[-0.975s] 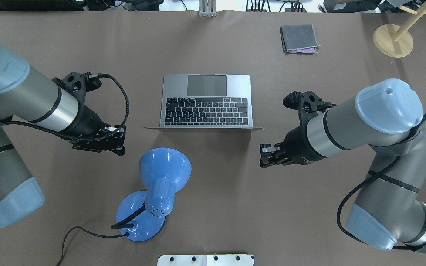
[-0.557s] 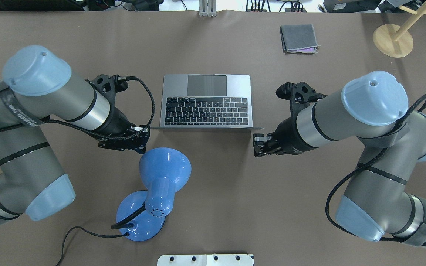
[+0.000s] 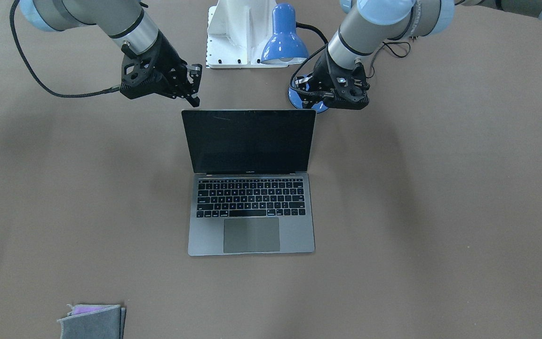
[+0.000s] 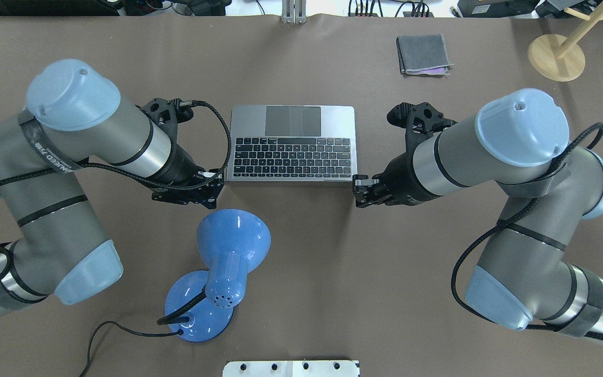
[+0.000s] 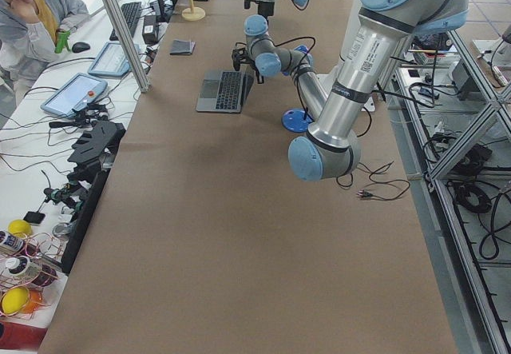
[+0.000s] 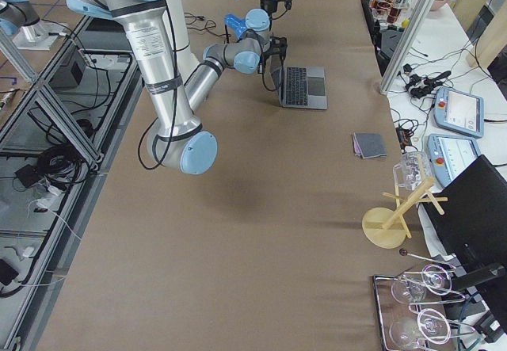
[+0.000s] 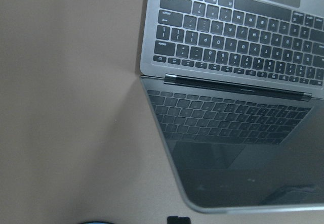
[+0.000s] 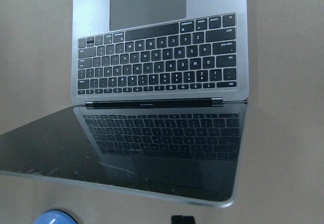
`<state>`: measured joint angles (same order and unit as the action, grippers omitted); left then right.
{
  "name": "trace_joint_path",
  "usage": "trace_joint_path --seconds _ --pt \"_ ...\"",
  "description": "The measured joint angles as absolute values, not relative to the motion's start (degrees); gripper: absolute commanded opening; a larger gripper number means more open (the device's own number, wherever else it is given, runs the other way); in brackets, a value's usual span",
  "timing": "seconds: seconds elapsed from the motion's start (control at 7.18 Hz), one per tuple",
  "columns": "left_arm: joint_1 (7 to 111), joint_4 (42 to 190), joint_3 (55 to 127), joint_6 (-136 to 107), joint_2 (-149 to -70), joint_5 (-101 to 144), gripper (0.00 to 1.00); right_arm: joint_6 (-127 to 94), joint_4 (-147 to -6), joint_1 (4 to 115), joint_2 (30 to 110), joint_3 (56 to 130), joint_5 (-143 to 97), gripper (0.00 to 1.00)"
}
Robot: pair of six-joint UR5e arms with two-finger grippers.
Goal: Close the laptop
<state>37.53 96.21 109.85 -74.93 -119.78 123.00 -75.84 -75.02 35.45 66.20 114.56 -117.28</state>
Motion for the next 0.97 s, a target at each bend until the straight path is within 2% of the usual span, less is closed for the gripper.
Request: trace_joint_path --seconds 0.56,0.97 --pt "41.4 103.1 104.4 -74.6 -121.5 120.8 0.00 -75.8 -75.8 39.0 61.7 109.8 -117.2 0.00" --pt "43.6 107.3 97.6 -74.8 -124.6 119.7 0.00 -75.6 -76.9 43.1 54.5 100.3 -117.3 0.00"
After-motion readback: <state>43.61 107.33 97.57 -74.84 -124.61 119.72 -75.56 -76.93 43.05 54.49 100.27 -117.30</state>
